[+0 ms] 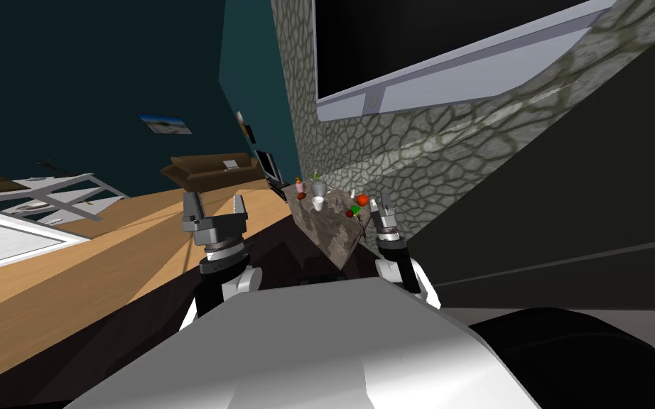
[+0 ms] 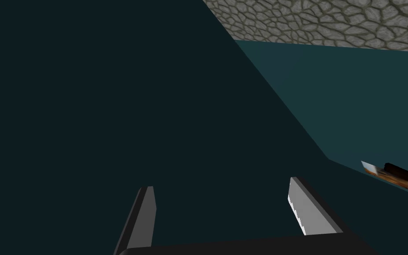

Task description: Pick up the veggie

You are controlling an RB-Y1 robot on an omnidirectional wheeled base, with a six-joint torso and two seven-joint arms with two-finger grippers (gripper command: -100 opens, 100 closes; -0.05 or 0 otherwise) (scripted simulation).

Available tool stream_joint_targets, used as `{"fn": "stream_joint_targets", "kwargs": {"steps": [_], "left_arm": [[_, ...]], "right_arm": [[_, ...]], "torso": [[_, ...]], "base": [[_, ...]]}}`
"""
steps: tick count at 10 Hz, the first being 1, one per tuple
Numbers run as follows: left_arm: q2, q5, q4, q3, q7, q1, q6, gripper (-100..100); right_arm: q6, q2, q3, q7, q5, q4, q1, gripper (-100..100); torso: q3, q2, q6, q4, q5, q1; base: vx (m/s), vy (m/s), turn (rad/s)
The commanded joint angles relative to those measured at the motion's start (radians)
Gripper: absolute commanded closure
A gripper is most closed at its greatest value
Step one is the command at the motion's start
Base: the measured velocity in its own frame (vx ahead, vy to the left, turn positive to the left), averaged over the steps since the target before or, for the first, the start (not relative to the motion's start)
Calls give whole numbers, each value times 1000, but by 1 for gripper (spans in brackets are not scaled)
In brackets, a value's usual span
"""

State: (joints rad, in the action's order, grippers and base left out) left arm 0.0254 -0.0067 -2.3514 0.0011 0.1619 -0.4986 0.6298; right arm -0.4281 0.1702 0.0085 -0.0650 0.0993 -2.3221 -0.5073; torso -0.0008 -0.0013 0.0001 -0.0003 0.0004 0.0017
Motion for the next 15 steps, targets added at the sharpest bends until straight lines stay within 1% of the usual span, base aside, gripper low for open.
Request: {"fn": "stream_joint_targets", "kwargs": {"steps": [1, 2, 3, 4, 5, 6, 7, 8, 9, 10, 11, 12, 13, 14, 15], "left_arm": [[0, 0, 0, 0, 0, 0, 0, 0], [0, 0, 0, 0, 0, 0, 0, 0], [0, 0, 0, 0, 0, 0, 0, 0], [0, 0, 0, 0, 0, 0, 0, 0], [0, 0, 0, 0, 0, 0, 0, 0], [0, 0, 0, 0, 0, 0, 0, 0], [0, 0, 0, 0, 0, 0, 0, 0], [0, 0, 0, 0, 0, 0, 0, 0], [0, 0, 0, 0, 0, 0, 0, 0], [0, 0, 0, 0, 0, 0, 0, 0], [0, 0, 0, 0, 0, 0, 0, 0], [0, 0, 0, 0, 0, 0, 0, 0], [0, 0, 0, 0, 0, 0, 0, 0], [0, 0, 0, 0, 0, 0, 0, 0], [0, 0, 0, 0, 0, 0, 0, 0]], "right_arm": [[7, 33, -2, -4, -5, 13, 3, -100], [8, 70, 2, -6, -12, 39, -7, -100], [8, 82, 2, -6, -12, 39, -7, -100], [10, 123, 8, -8, -19, 68, -17, -100], [10, 134, 8, -8, -19, 68, -17, -100], [11, 173, 14, -8, -25, 100, -27, -100], [11, 189, 14, -8, -25, 100, -27, -100], [12, 226, 20, -7, -30, 135, -38, -100], [12, 246, 20, -7, -30, 135, -38, -100], [13, 279, 27, -5, -35, 172, -48, -100], [13, 304, 27, -5, -35, 172, -48, -100], [14, 334, 35, -1, -39, 212, -57, -100], [14, 361, 35, -1, -39, 212, -57, -100], [15, 392, 42, 5, -41, 254, -66, -100], [15, 424, 42, 5, -41, 254, -66, -100]], "torso": [[0, 0, 0, 0, 0, 0], [0, 0, 0, 0, 0, 0], [0, 0, 0, 0, 0, 0], [0, 0, 0, 0, 0, 0], [0, -1, 0, 0, 0, 0], [0, -1, 0, 0, 0, 0], [0, -1, 0, 0, 0, 1], [0, -1, 0, 0, 0, 1], [0, -1, 0, 0, 0, 1], [0, 0, 0, 0, 0, 1], [-1, -1, 0, 0, 0, 2], [-1, -1, 0, 0, 0, 2], [-1, -2, 0, 0, 0, 2], [-1, -1, 0, 0, 1, 2], [-1, -2, 0, 0, 1, 3]], "base": [[16, 29, -52], [15, 32, -100], [19, 30, -41], [35, 37, -82], [26, 35, -52], [28, 49, -87], [25, 49, -53], [28, 50, -80], [22, 47, -61], [38, 61, -122], [36, 57, -60], [41, 64, -108], [37, 59, -53], [46, 76, -87], [34, 68, -59]]}}
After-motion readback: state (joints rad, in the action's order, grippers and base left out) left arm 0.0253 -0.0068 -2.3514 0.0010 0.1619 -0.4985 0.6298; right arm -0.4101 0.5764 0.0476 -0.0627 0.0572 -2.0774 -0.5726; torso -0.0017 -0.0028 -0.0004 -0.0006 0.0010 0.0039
